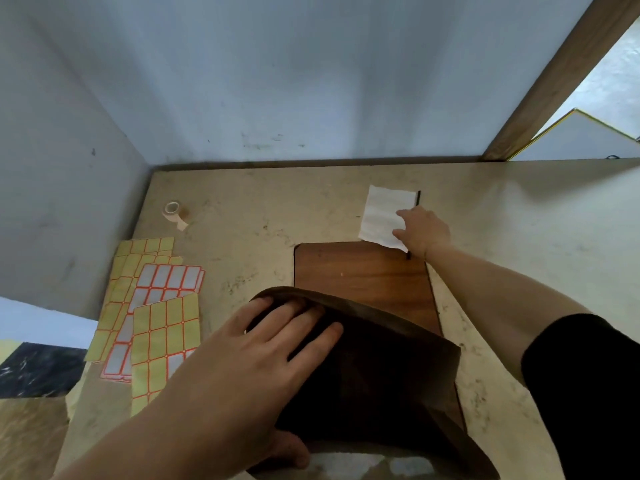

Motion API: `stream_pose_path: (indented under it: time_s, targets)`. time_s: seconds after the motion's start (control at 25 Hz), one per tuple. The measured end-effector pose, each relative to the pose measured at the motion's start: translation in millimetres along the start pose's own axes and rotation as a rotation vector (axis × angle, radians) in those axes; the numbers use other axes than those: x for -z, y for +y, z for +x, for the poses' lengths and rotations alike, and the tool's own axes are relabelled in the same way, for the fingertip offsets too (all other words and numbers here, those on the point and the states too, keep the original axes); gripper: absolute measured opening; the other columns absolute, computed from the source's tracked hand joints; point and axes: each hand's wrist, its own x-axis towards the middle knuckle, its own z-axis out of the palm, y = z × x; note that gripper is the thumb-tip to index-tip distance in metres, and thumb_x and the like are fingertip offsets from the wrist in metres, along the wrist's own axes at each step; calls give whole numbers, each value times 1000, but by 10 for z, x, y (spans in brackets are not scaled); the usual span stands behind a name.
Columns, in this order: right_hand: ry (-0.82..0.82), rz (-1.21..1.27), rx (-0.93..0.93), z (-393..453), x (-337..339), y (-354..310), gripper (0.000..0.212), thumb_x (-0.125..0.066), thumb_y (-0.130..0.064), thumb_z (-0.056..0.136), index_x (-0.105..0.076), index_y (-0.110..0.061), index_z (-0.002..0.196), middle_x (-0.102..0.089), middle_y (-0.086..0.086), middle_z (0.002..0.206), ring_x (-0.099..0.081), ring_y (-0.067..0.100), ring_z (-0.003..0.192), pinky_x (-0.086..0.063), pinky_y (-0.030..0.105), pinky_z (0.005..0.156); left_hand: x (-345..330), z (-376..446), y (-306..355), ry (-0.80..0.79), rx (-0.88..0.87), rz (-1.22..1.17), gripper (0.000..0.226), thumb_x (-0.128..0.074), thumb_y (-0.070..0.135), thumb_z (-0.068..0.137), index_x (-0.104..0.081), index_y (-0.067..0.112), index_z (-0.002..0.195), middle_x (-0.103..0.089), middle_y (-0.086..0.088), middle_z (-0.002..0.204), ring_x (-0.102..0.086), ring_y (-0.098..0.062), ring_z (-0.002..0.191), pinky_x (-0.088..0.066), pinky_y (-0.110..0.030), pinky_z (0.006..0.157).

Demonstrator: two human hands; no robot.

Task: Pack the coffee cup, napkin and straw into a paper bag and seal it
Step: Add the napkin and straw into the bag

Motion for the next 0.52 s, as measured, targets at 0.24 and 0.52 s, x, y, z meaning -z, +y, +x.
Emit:
stream_pose_path:
  time_s: [0.24, 0.52]
  targets:
    - [-40, -79, -15, 311, -147, 28, 40, -47, -30, 95, -51, -23, 133, -51, 11, 133, -47, 33, 116, -43, 45, 88, -33, 50, -26, -9, 10, 48, 114, -62, 86, 50, -51, 15, 138, -60, -12, 133, -57, -29, 121, -50, -52, 93]
    - [59, -191, -19, 342, -219, -24, 31, -41, -21, 96, -62, -19, 118, -63, 13, 113, -51, 33, 107, -41, 41, 80, -32, 6, 0, -26, 47, 39, 117, -60, 84, 56, -31, 16, 148, -44, -12, 147, -39, -31, 136, -23, -49, 109]
